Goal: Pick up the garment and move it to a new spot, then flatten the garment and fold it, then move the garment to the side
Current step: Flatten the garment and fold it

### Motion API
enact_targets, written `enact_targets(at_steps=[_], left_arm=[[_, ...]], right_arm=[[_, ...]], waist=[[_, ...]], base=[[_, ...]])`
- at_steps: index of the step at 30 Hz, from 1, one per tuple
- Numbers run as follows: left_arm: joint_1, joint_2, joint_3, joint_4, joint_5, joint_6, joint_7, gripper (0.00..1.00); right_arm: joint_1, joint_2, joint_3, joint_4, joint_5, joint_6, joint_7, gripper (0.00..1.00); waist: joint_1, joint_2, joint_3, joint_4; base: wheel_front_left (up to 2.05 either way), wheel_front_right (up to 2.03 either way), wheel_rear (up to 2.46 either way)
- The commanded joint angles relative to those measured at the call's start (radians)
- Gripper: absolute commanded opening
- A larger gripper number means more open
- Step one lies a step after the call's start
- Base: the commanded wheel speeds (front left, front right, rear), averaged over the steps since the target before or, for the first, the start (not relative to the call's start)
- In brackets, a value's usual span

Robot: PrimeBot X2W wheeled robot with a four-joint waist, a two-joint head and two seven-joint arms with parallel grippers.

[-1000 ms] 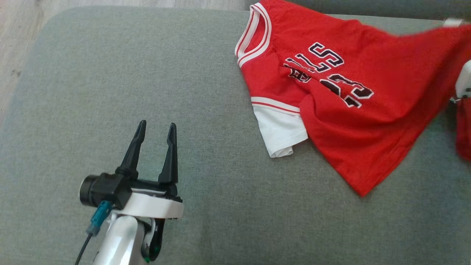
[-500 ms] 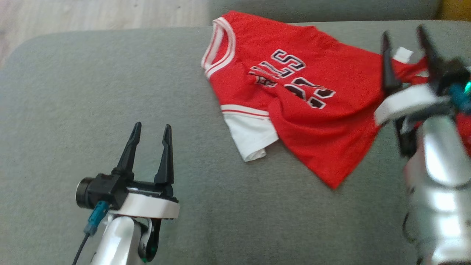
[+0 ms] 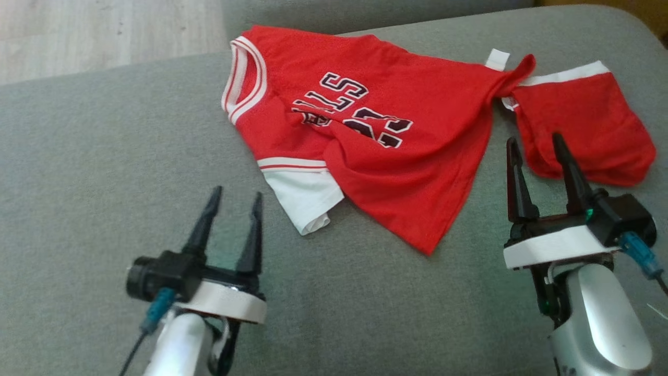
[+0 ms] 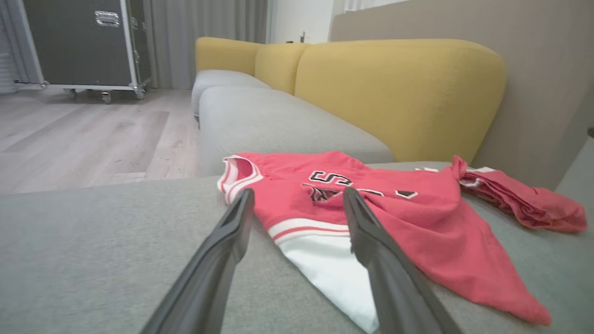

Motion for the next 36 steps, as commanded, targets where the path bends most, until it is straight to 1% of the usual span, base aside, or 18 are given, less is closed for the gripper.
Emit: enact_targets(at_steps=[1, 4, 7, 9, 10, 11, 12, 13, 14, 17, 19, 24, 28, 32, 33, 34, 35, 36], left_arm=[[-0.045, 0.003, -0.002, -0.011, 0.014, -0.009, -0.009, 1.00], [-0.063, 0.004, -0.091, 0.035, 0.011, -0.020, -0.001, 1.00], [-0.090, 0.007, -0.180, 0.082, 0.002, -0.024, 0.029, 1.00], [-0.111, 0.014, -0.219, 0.123, 0.009, -0.024, 0.061, 1.00], [-0.121, 0.015, -0.226, 0.145, 0.011, -0.023, 0.077, 1.00], [-0.144, 0.014, -0.220, 0.186, 0.014, 0.004, 0.106, 1.00], [-0.156, 0.013, -0.217, 0.201, 0.018, 0.020, 0.111, 1.00], [-0.168, 0.012, -0.213, 0.216, 0.021, 0.040, 0.115, 1.00], [-0.168, 0.012, -0.213, 0.216, 0.021, 0.040, 0.115, 1.00], [-0.204, 0.012, -0.208, 0.258, 0.041, 0.088, 0.115, 1.00], [-0.222, 0.011, -0.203, 0.281, 0.043, 0.104, 0.109, 1.00], [-0.252, 0.014, -0.207, 0.340, 0.049, 0.119, 0.113, 1.00], [-0.265, 0.015, -0.218, 0.367, 0.042, 0.099, 0.117, 1.00], [-0.272, 0.021, -0.222, 0.388, 0.048, 0.118, 0.121, 1.00], [-0.273, 0.022, -0.220, 0.392, 0.048, 0.124, 0.121, 0.85], [-0.275, 0.024, -0.221, 0.395, 0.049, 0.128, 0.121, 0.38], [-0.276, 0.026, -0.222, 0.397, 0.050, 0.131, 0.118, 0.00], [-0.277, 0.029, -0.223, 0.397, 0.052, 0.134, 0.114, 0.00]], right_arm=[[-0.035, 0.004, 0.026, -0.051, 0.006, -0.002, -0.010, 1.00], [-0.040, 0.004, 0.020, -0.062, 0.009, -0.002, -0.010, 1.00], [-0.042, 0.004, 0.015, -0.064, 0.018, -0.002, -0.011, 1.00], [-0.044, 0.004, 0.016, -0.066, 0.025, -0.002, -0.011, 1.00], [-0.046, 0.004, 0.018, -0.067, 0.028, -0.002, -0.011, 1.00], [-0.053, 0.004, 0.022, -0.069, 0.034, -0.002, -0.011, 1.00], [-0.056, 0.004, 0.023, -0.069, 0.038, -0.002, -0.011, 1.00], [-0.060, 0.004, 0.022, -0.069, 0.041, -0.002, -0.011, 1.00], [-0.060, 0.004, 0.022, -0.069, 0.041, -0.002, -0.011, 1.00], [-0.066, 0.004, 0.019, -0.071, 0.055, -0.002, -0.011, 1.00], [-0.067, 0.004, 0.019, -0.071, 0.060, -0.002, -0.011, 1.00], [-0.070, 0.004, 0.019, -0.069, 0.071, -0.002, -0.011, 1.00], [-0.070, 0.004, 0.015, -0.070, 0.077, -0.002, -0.011, 1.00], [-0.070, 0.004, 0.013, -0.068, 0.078, -0.002, -0.011, 1.00], [-0.070, 0.004, 0.013, -0.068, 0.078, -0.002, -0.011, 1.00], [-0.070, 0.004, 0.014, -0.068, 0.079, -0.002, -0.011, 1.00], [-0.070, 0.004, 0.015, -0.067, 0.079, -0.002, -0.011, 1.00], [-0.070, 0.004, 0.016, -0.066, 0.079, -0.002, -0.011, 1.00]], waist=[[0.0001, -0.0001, 0.008, -0.018], [0.0001, -0.0001, 0.015, -0.032], [0.0001, -0.0001, 0.026, -0.045], [0.0001, -0.0001, 0.037, -0.053], [0.0001, -0.0001, 0.044, -0.058], [0.0001, -0.0001, 0.058, -0.068], [0.0001, -0.0001, 0.064, -0.072], [0.0001, -0.0001, 0.070, -0.077], [0.0001, -0.0001, 0.070, -0.077], [0.0001, -0.0001, 0.084, -0.088], [0.0001, -0.0001, 0.091, -0.094], [0.0001, -0.0001, 0.097, -0.107], [0.0001, -0.0001, 0.098, -0.107], [0.0001, -0.0001, 0.098, -0.100], [0.0001, -0.0001, 0.097, -0.098], [0.0001, -0.0001, 0.096, -0.095], [0.0001, -0.0001, 0.095, -0.093], [0.0001, -0.0001, 0.092, -0.090]], base=[[0.00, 0.00, 0.00], [0.00, 0.00, 0.00], [0.00, 0.00, 0.00], [0.00, 0.00, 0.00], [0.00, 0.00, 0.00], [0.00, 0.00, 0.00], [0.00, 0.00, 0.00], [0.00, 0.00, 0.00], [0.00, 0.00, 0.00], [0.00, 0.00, 0.00], [0.00, 0.00, 0.00], [0.00, 0.00, 0.00], [0.00, 0.00, 0.00], [0.00, 0.00, 0.00], [0.00, 0.00, 0.00], [0.00, 0.00, 0.00], [0.00, 0.00, 0.00], [0.00, 0.00, 0.00]])
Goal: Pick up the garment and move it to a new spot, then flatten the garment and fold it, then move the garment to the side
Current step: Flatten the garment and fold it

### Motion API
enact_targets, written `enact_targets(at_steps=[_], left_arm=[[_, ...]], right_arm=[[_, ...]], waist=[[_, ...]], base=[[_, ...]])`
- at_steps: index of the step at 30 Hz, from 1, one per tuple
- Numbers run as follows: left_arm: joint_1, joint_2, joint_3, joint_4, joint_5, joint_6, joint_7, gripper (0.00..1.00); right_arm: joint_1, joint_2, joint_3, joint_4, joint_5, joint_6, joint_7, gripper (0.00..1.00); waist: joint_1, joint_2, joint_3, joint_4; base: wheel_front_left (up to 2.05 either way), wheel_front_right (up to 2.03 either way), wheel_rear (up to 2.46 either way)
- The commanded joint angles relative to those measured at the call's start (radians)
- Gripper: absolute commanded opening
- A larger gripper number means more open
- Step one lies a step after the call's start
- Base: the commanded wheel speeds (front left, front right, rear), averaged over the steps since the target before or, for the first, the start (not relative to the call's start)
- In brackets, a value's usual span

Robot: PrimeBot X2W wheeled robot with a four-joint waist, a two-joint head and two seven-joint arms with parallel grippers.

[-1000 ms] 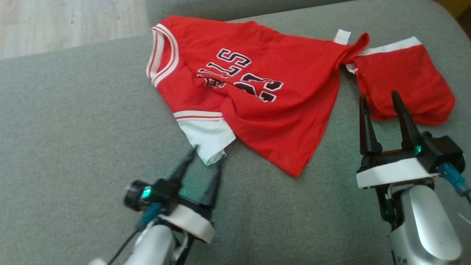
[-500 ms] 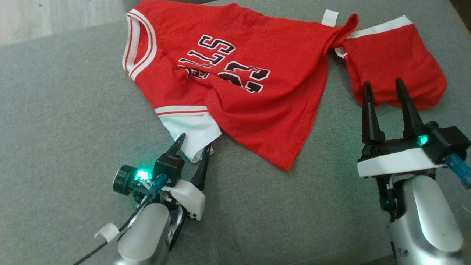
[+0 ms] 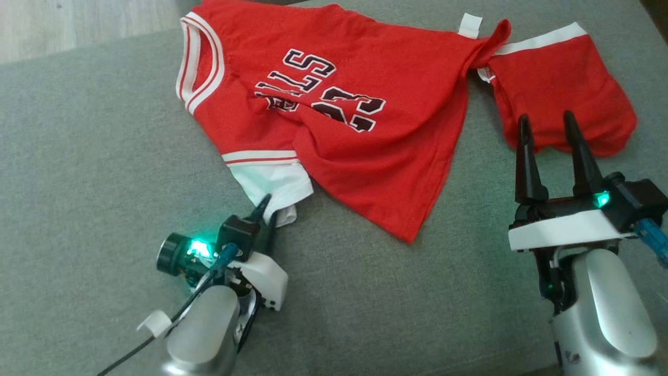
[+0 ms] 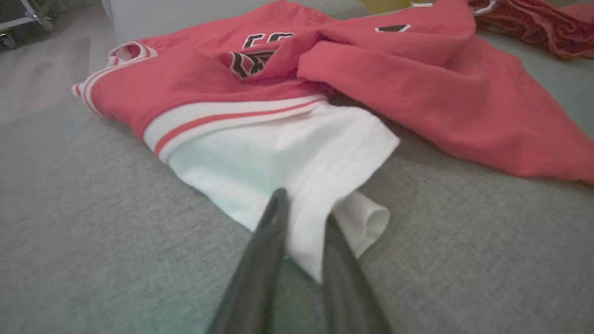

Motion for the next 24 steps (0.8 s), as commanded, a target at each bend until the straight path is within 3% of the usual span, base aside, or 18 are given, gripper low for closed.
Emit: enact_targets(at_steps=[1, 9, 18, 19, 20, 24], left_arm=[[-0.027, 0.025, 0.026, -0.013, 0.010, 0.012, -0.011, 0.00], [-0.050, 0.105, 0.073, -0.088, 0.004, 0.044, -0.083, 0.00], [-0.122, 0.321, 0.117, -0.230, 0.071, 0.062, -0.091, 0.00], [-0.122, 0.321, 0.117, -0.230, 0.071, 0.062, -0.091, 0.00], [-0.124, 0.365, 0.121, -0.257, 0.086, 0.063, -0.078, 0.00], [-0.108, 0.427, 0.121, -0.294, 0.110, 0.063, -0.057, 0.00]], right_arm=[[-0.026, 0.002, 0.023, -0.029, 0.005, -0.002, -0.009, 1.00], [-0.015, 0.002, 0.047, -0.008, 0.014, -0.002, -0.009, 1.00], [0.002, 0.002, 0.072, 0.022, 0.028, -0.002, -0.009, 1.00], [0.002, 0.002, 0.072, 0.022, 0.028, -0.002, -0.009, 1.00], [0.003, 0.002, 0.082, 0.028, 0.029, -0.002, -0.009, 1.00], [0.003, 0.002, 0.086, 0.034, 0.032, -0.002, -0.009, 1.00]], waist=[[0.0000, -0.0001, -0.005, 0.005], [0.0000, -0.0001, -0.062, 0.040], [0.0000, -0.0001, -0.105, 0.099], [0.0000, -0.0001, -0.105, 0.099], [0.0000, -0.0001, -0.106, 0.110], [0.0000, -0.0001, -0.105, 0.124]], base=[[0.00, 0.00, 0.00], [0.00, 0.00, 0.00], [0.00, 0.00, 0.00], [0.00, 0.00, 0.00], [0.00, 0.00, 0.00], [0.00, 0.00, 0.00]])
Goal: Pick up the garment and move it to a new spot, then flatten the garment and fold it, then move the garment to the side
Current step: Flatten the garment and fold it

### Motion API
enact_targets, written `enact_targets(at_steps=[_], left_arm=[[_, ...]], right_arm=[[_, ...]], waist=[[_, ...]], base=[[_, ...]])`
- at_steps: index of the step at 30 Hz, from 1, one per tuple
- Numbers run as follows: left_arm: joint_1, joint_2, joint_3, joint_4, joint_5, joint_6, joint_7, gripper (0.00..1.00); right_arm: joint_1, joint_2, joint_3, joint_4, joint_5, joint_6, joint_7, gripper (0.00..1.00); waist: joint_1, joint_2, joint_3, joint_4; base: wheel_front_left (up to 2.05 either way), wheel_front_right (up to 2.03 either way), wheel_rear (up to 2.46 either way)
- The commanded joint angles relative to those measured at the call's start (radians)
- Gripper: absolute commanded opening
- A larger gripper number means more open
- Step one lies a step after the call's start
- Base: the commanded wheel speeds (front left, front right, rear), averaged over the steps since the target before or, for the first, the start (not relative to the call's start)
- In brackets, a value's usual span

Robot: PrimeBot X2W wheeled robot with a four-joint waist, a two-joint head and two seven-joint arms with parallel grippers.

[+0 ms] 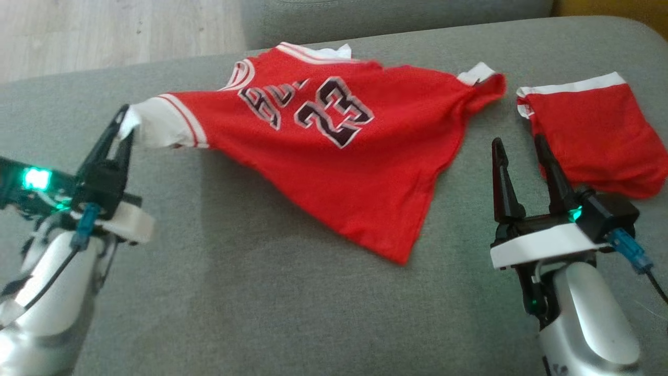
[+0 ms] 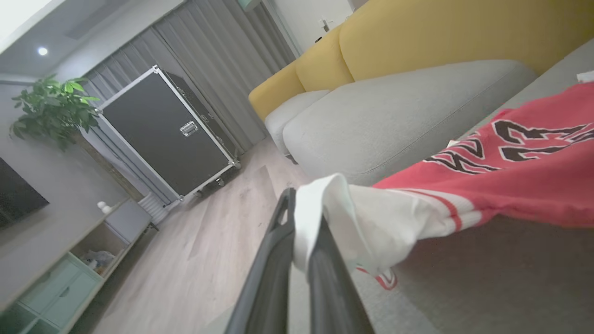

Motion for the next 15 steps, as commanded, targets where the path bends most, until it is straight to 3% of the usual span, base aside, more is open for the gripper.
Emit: enact_targets(at_steps=[1, 5, 10, 11, 12, 13, 14, 15], left_arm=[[-0.021, 0.066, 0.039, -0.043, 0.015, 0.002, 0.008, 0.00], [0.055, 0.110, -0.012, -0.082, 0.044, -0.033, 0.036, 0.00], [0.158, 0.117, -0.109, -0.104, 0.074, -0.089, 0.075, 0.00], [0.177, 0.113, -0.129, -0.103, 0.077, -0.102, 0.089, 0.07], [0.195, 0.107, -0.147, -0.100, 0.076, -0.115, 0.108, 0.22], [0.212, 0.101, -0.159, -0.094, 0.070, -0.125, 0.133, 0.45], [0.227, 0.097, -0.168, -0.088, 0.065, -0.132, 0.161, 0.83], [0.236, 0.094, -0.172, -0.086, 0.058, -0.135, 0.181, 1.00]], right_arm=[[-0.014, 0.002, 0.023, -0.024, 0.006, -0.002, -0.009, 1.00], [-0.013, 0.002, 0.028, -0.010, 0.008, -0.002, -0.009, 1.00], [-0.014, 0.002, 0.031, 0.009, 0.008, -0.002, -0.009, 1.00], [-0.014, 0.002, 0.030, 0.013, 0.008, -0.002, -0.009, 1.00], [-0.013, 0.002, 0.029, 0.018, 0.007, -0.002, -0.009, 1.00], [-0.012, 0.002, 0.028, 0.023, 0.007, -0.002, -0.009, 1.00], [-0.012, 0.002, 0.028, 0.027, 0.006, -0.002, -0.009, 1.00], [-0.012, 0.002, 0.030, 0.031, 0.006, -0.002, -0.009, 1.00]], waist=[[0.0001, 0.0000, 0.002, 0.009], [0.0001, 0.0000, 0.002, 0.023], [0.0001, 0.0000, -0.003, 0.035], [0.0001, 0.0000, -0.005, 0.038], [0.0001, 0.0000, -0.009, 0.042], [0.0001, 0.0000, -0.012, 0.044], [0.0001, 0.0000, -0.015, 0.047], [0.0001, 0.0000, -0.019, 0.050]], base=[[0.00, 0.00, 0.00], [0.00, 0.00, 0.00], [0.00, 0.00, 0.00], [0.00, 0.00, 0.00], [0.00, 0.00, 0.00], [0.00, 0.00, 0.00], [0.00, 0.00, 0.00], [0.00, 0.00, 0.00]])
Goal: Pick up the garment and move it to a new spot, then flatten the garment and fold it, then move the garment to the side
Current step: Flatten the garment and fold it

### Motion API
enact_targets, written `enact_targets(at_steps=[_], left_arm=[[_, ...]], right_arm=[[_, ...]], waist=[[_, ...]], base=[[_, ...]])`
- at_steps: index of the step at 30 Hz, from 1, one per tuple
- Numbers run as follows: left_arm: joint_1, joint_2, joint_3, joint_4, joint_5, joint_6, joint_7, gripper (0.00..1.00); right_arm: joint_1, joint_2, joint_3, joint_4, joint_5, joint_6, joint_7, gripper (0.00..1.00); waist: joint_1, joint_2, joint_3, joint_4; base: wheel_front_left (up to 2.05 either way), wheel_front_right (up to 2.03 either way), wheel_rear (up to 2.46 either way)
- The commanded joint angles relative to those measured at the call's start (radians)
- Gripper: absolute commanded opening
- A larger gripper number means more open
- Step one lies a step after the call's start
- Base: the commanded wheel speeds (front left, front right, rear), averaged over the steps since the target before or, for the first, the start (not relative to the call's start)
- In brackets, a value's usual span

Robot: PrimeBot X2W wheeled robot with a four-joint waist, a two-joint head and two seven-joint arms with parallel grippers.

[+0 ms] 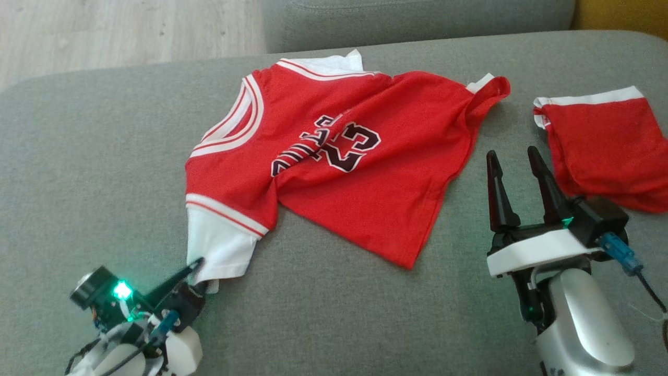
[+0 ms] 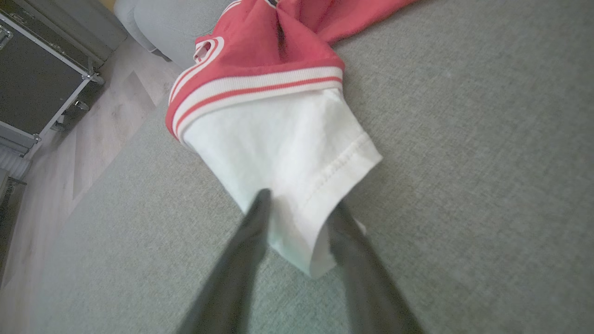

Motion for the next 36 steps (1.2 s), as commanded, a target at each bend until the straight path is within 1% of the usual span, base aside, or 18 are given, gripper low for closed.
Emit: enact_targets(at_steps=[1, 6, 9, 15, 16, 18, 21, 26, 31, 36], left_arm=[[-0.029, 0.026, 0.047, -0.023, -0.018, 0.008, 0.012, 1.00], [-0.022, 0.020, 0.096, -0.072, -0.064, 0.052, 0.005, 1.00], [-0.010, 0.009, 0.149, -0.126, -0.122, 0.081, -0.036, 1.00], [0.037, -0.042, 0.295, -0.255, -0.286, 0.144, -0.149, 1.00], [0.053, -0.063, 0.336, -0.289, -0.325, 0.170, -0.181, 1.00], [0.073, -0.083, 0.364, -0.315, -0.345, 0.196, -0.205, 1.00], [0.111, -0.128, 0.389, -0.326, -0.378, 0.217, -0.230, 1.00], [0.173, -0.213, 0.411, -0.305, -0.404, 0.231, -0.246, 1.00], [0.196, -0.277, 0.434, -0.304, -0.372, 0.210, -0.247, 1.00], [0.188, -0.300, 0.472, -0.295, -0.335, 0.173, -0.247, 1.00]], right_arm=[[-0.017, 0.002, 0.028, -0.023, 0.007, -0.002, -0.009, 1.00], [-0.013, 0.002, 0.039, -0.010, 0.007, -0.002, -0.009, 1.00], [-0.011, 0.002, 0.044, -0.005, 0.005, -0.002, -0.009, 1.00], [-0.001, 0.002, 0.050, -0.009, 0.009, -0.002, -0.009, 1.00], [0.005, 0.002, 0.051, -0.011, 0.011, -0.002, -0.009, 1.00], [0.013, 0.002, 0.053, -0.013, 0.014, -0.002, -0.009, 1.00], [0.027, 0.002, 0.055, -0.019, 0.019, -0.002, -0.009, 1.00], [0.058, 0.002, 0.062, -0.022, 0.026, -0.002, -0.009, 1.00], [0.066, 0.002, 0.063, -0.028, 0.024, -0.002, -0.009, 1.00], [0.063, 0.002, 0.075, 0.003, 0.016, -0.002, 0.016, 1.00]], waist=[[0.0001, -0.0001, -0.009, 0.007], [0.0001, -0.0001, -0.030, 0.019], [0.0001, -0.0001, -0.042, 0.022], [0.0001, -0.0001, -0.065, 0.022], [0.0001, -0.0001, -0.071, 0.022], [0.0001, -0.0001, -0.075, 0.021], [0.0001, -0.0001, -0.079, 0.022], [0.0001, -0.0001, -0.084, 0.023], [0.0001, -0.0001, -0.074, 0.028], [0.0001, -0.0001, -0.057, 0.039]], base=[[0.00, 0.00, 0.00], [0.00, 0.00, 0.00], [0.00, 0.00, 0.00], [0.00, 0.00, 0.00], [0.00, 0.00, 0.00], [0.00, 0.00, 0.00], [0.00, 0.00, 0.00], [0.00, 0.00, 0.00], [0.00, 0.00, 0.00], [0.00, 0.00, 0.00]])
